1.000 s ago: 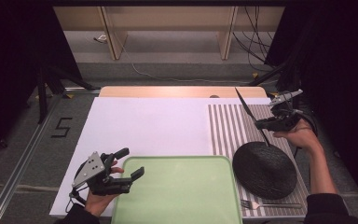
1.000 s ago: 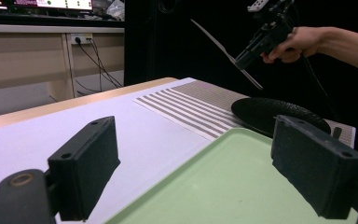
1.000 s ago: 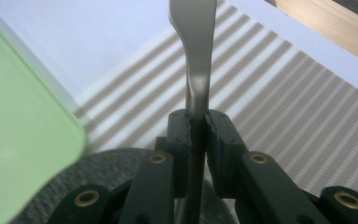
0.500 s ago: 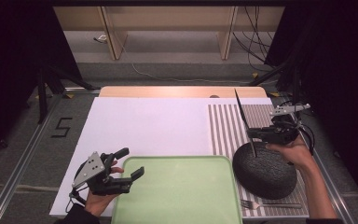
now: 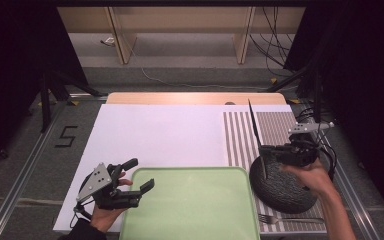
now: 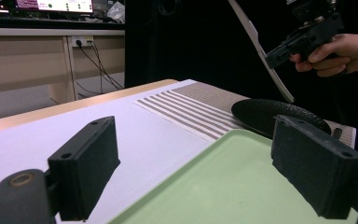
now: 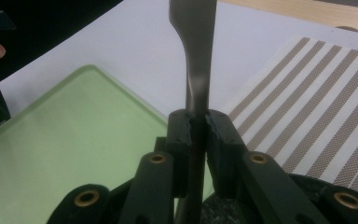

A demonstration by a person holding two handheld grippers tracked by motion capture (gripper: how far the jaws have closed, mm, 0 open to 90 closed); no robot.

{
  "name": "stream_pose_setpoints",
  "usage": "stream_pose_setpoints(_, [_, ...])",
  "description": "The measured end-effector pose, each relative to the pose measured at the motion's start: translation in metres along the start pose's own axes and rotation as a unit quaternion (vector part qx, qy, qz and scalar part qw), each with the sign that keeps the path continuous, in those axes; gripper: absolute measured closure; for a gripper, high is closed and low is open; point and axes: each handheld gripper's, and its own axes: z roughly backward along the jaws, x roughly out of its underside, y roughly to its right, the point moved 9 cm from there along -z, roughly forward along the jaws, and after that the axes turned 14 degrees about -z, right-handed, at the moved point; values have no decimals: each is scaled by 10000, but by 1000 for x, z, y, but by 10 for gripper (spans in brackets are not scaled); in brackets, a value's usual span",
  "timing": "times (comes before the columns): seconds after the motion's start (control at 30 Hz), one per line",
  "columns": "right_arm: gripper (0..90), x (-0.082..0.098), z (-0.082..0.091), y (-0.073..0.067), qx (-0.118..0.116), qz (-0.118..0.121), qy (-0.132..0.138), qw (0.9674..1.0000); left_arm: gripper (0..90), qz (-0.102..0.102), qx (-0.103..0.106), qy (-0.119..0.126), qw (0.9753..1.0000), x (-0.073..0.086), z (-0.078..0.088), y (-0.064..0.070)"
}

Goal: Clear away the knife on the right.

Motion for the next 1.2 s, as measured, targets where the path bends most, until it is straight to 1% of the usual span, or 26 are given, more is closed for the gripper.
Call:
stream_pose_setpoints(0.03, [805, 0, 0, 0, 0, 0, 0, 10000, 144, 0, 0, 0, 10000, 0, 0, 0])
stream_pose_setpoints(0.07, [806, 1, 0, -3, 5, -12, 9, 10000, 144, 1, -2, 4, 10000, 0, 0, 0])
stream_pose_setpoints(0.1, [805, 4, 1, -10, -101, -65, 65, 9999, 144, -9, -5, 1, 10000, 0, 0, 0])
stream_pose_setpoints(0.17, [805, 5, 1, -12, -121, -63, 81, 9999, 144, -14, -4, 0, 10000, 0, 0, 0])
stream_pose_setpoints(0.23, [805, 6, 1, -17, -145, -162, 156, 9996, 144, -14, -6, 1, 10000, 0, 0, 0])
stream_pose_setpoints(0.33, [805, 10, 0, -26, -184, -103, 179, 9996, 144, -14, -10, -3, 10000, 0, 0, 0])
stream_pose_setpoints(0.4, [805, 13, -1, -32, -249, -114, 164, 9995, 144, -11, -10, -3, 10000, 0, 0, 0])
stream_pose_setpoints(0.43, [805, 17, -3, -34, -191, -108, 144, 9997, 144, -16, -9, 0, 10000, 0, 0, 0])
stream_pose_setpoints(0.47, [805, 17, -3, -34, -191, -108, 144, 9997, 144, -16, -9, 0, 10000, 0, 0, 0])
stream_pose_setpoints(0.5, [805, 20, -4, -38, -245, -117, 114, 9996, 144, -19, -7, -1, 10000, 0, 0, 0])
stream_pose_setpoints(0.63, [805, 26, -6, -46, -324, -168, 94, 9993, 144, -25, -9, -3, 10000, 0, 0, 0])
stream_pose_setpoints(0.8, [805, 33, -11, -56, -413, -157, 48, 9990, 144, -27, -13, -4, 10000, 0, 0, 0])
stream_pose_setpoints(0.9, [805, 38, -14, -60, -459, -140, -24, 9988, 144, -14, -13, 2, 10000, 0, 0, 0])
stream_pose_setpoints(1.03, [805, 42, -18, -64, -459, -124, -86, 9988, 144, -10, -17, 7, 10000, 0, 0, 0])
stream_pose_setpoints(1.1, [805, 47, -21, -68, -482, -164, -152, 9986, 144, -13, -13, 6, 10000, 0, 0, 0])
stream_pose_setpoints(1.2, [805, 50, -21, -70, -492, -166, -176, 9985, 144, -12, -15, 5, 10000, 0, 0, 0])
